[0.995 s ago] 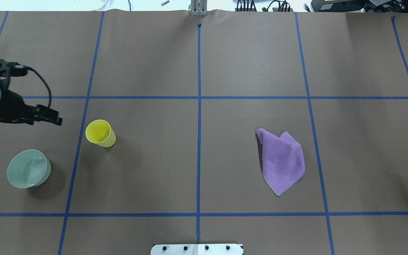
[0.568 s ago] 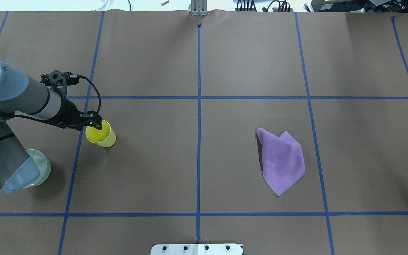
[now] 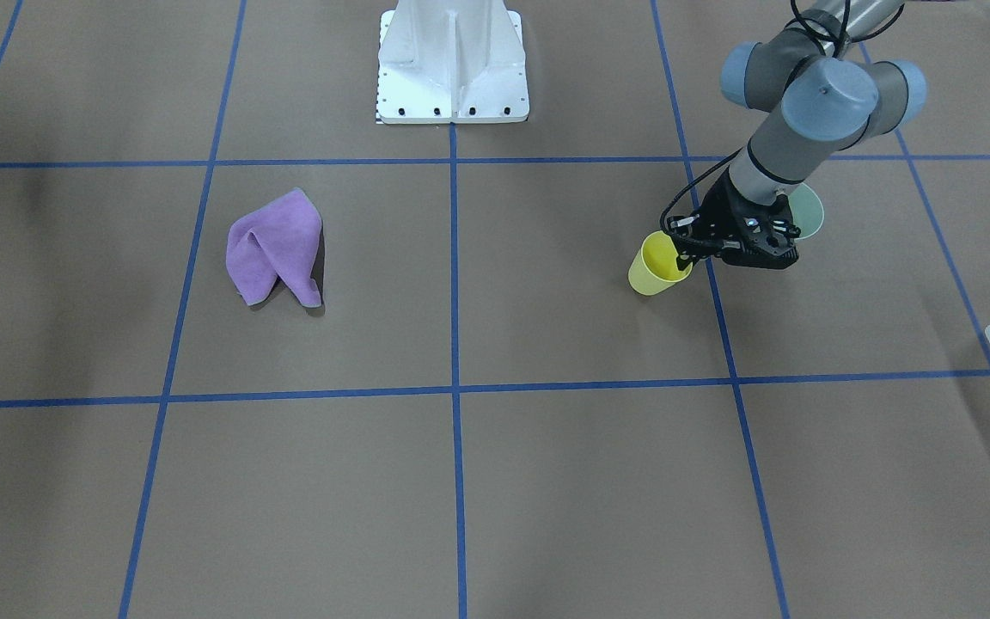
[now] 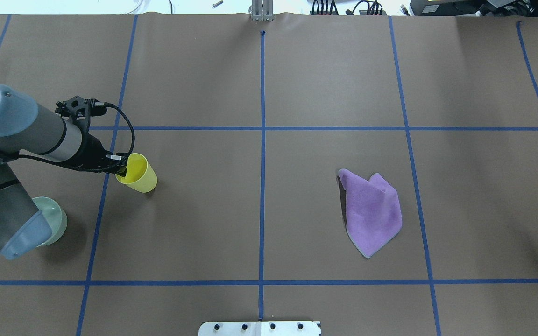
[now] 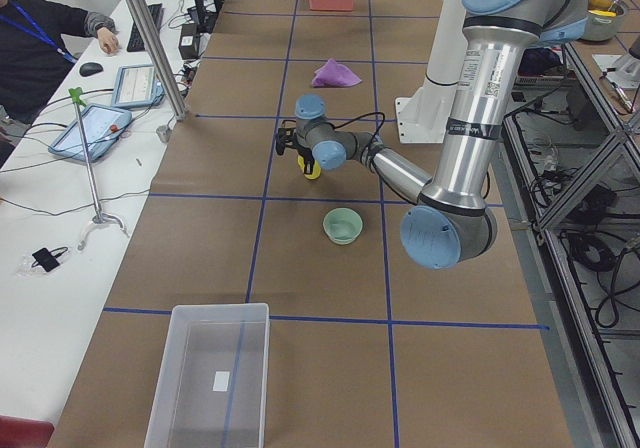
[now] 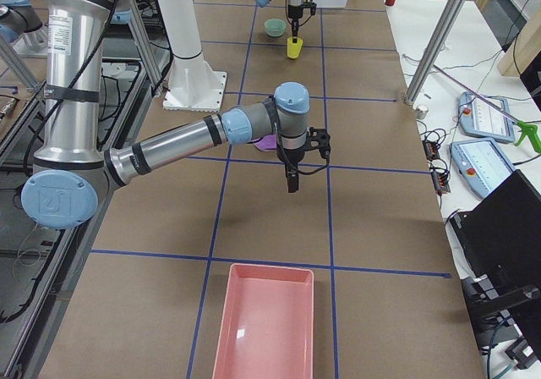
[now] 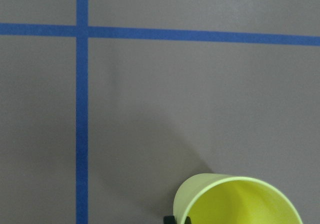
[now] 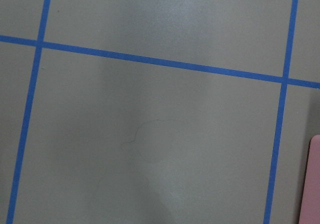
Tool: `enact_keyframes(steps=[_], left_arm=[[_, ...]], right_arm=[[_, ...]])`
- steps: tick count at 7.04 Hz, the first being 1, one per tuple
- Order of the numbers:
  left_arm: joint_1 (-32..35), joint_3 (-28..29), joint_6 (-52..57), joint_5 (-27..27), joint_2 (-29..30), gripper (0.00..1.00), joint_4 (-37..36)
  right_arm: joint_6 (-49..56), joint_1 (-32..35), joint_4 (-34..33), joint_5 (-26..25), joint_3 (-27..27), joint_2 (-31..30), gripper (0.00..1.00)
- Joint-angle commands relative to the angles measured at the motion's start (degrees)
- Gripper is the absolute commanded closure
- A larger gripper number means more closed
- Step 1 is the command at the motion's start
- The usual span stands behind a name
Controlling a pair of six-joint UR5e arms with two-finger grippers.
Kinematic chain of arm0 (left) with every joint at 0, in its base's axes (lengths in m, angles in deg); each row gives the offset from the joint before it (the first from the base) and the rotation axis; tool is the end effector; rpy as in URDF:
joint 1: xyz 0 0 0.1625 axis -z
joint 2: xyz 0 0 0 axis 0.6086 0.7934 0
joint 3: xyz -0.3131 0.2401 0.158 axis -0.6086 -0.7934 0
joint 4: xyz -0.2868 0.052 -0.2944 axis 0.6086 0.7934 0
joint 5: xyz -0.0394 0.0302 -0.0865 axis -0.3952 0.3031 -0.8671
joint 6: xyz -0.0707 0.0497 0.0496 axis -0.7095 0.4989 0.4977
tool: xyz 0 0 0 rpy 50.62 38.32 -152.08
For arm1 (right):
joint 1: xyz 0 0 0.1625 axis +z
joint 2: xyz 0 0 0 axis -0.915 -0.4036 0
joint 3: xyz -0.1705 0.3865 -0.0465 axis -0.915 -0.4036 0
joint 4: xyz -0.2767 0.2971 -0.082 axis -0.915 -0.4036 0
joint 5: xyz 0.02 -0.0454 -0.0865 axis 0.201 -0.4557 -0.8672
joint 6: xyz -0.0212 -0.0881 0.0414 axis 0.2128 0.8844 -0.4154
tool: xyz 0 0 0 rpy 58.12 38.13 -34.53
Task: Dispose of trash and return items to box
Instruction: 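Lift the yellow cup with the left gripper toward the clear bin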
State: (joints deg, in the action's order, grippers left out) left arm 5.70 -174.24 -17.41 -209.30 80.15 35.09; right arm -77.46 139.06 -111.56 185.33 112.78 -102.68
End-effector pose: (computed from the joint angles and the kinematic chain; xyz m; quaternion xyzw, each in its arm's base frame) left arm 0.3605 -0.4502 0.3876 0.0348 0.4698 -0.0027 0.8821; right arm -0.0604 -0.4365 0.4791 0.0475 -0.3578 -0.0532 0.9311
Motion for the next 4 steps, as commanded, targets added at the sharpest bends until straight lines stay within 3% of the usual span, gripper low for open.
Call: enact_keyframes(steps=[1, 2, 4], left_arm=[[7.64, -2.13, 5.29, -5.69, -1.33, 1.0, -2.75], [13.87, -2.04, 10.65, -8.34, -1.42, 1.0, -7.38], [23.99, -1.87, 20.57, -8.62, -1.6, 1.0, -16.61]], right_arm=[[0.0, 0.0, -0.03, 0.04, -0.09, 0.24, 0.0], [0.0, 0.0, -0.03, 0.04, -0.09, 0.24, 0.0], [-0.09, -0.18, -0.03, -0.05, -0.09, 0.32, 0.0]])
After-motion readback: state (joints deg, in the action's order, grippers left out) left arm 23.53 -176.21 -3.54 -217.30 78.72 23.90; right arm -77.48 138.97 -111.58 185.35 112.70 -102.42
